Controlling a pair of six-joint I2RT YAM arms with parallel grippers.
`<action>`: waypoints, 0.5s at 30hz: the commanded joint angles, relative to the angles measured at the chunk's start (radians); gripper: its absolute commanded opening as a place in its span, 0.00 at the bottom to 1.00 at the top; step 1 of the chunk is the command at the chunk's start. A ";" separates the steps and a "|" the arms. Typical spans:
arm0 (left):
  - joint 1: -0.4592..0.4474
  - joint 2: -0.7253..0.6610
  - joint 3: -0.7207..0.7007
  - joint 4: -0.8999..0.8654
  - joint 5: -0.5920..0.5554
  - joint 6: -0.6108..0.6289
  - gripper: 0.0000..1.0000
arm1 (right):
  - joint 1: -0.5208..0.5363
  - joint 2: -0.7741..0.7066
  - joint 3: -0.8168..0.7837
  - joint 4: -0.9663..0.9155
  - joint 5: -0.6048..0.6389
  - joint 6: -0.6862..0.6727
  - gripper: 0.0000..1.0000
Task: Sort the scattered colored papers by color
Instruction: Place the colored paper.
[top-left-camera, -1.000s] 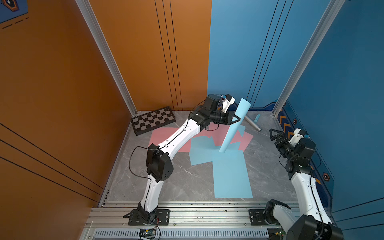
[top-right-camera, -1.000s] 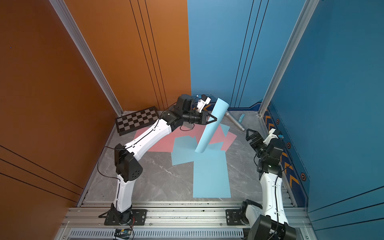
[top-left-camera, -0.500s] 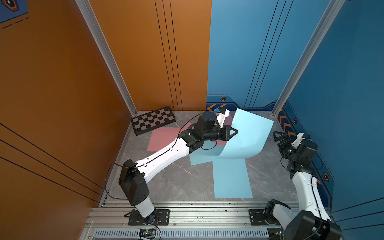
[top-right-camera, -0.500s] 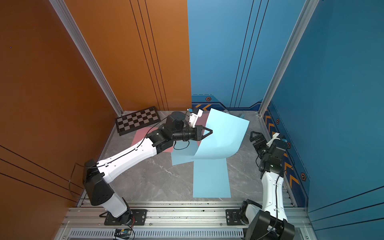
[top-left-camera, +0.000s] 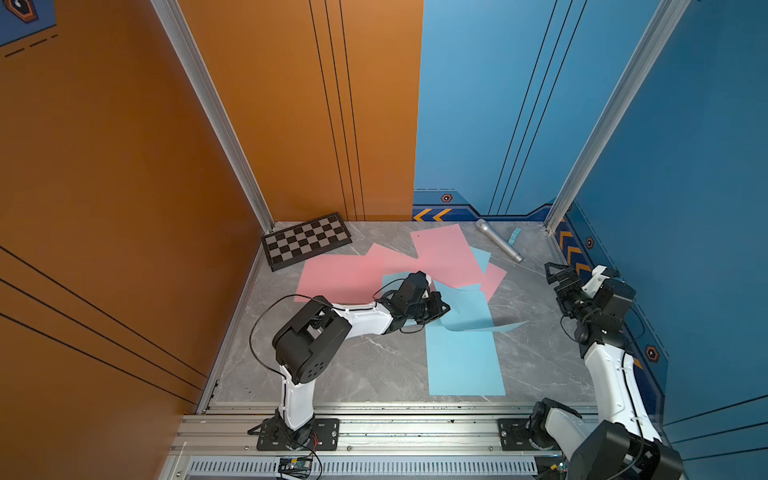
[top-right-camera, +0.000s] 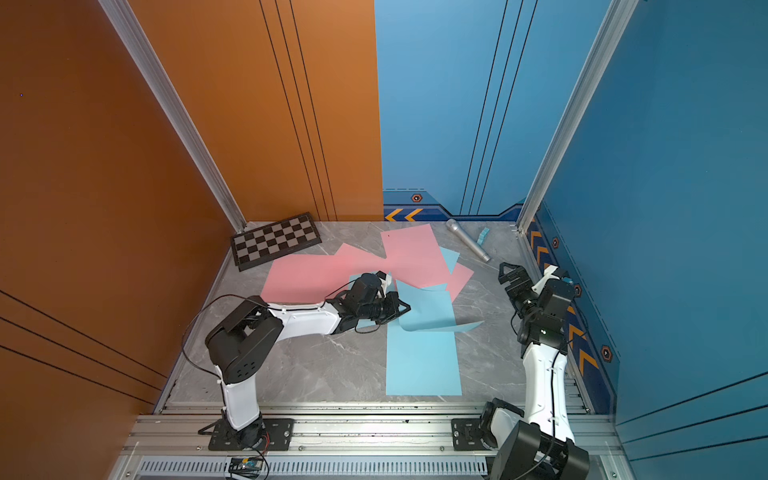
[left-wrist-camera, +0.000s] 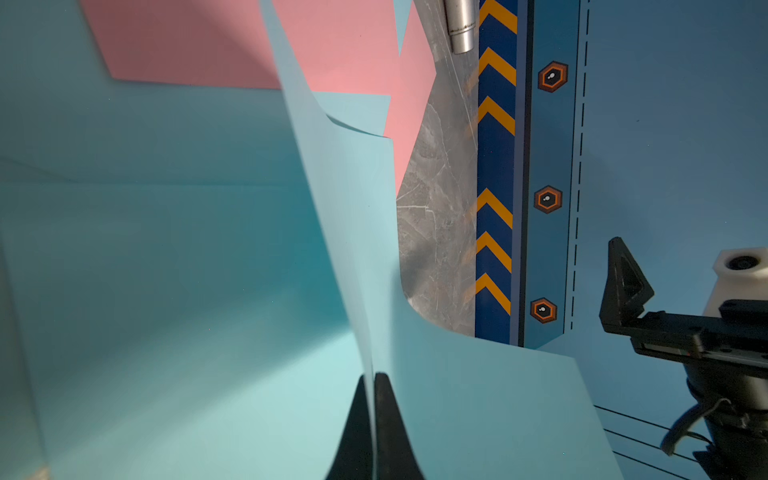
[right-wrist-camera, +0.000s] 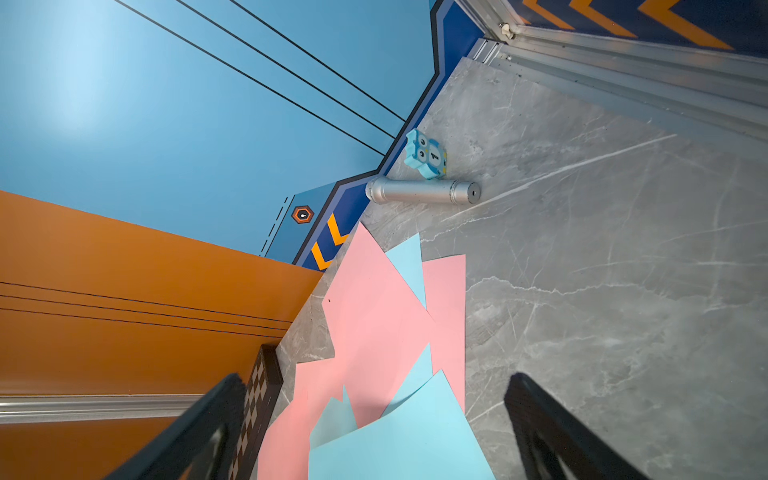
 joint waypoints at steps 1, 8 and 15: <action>-0.003 0.011 -0.021 0.055 0.037 0.017 0.00 | 0.001 -0.021 -0.018 -0.016 -0.026 -0.010 1.00; -0.020 0.000 -0.109 0.055 0.013 0.035 0.00 | 0.039 -0.021 -0.019 -0.026 -0.022 -0.026 1.00; -0.024 -0.006 -0.142 0.055 -0.025 0.050 0.00 | 0.186 -0.024 -0.005 -0.105 0.031 -0.096 0.92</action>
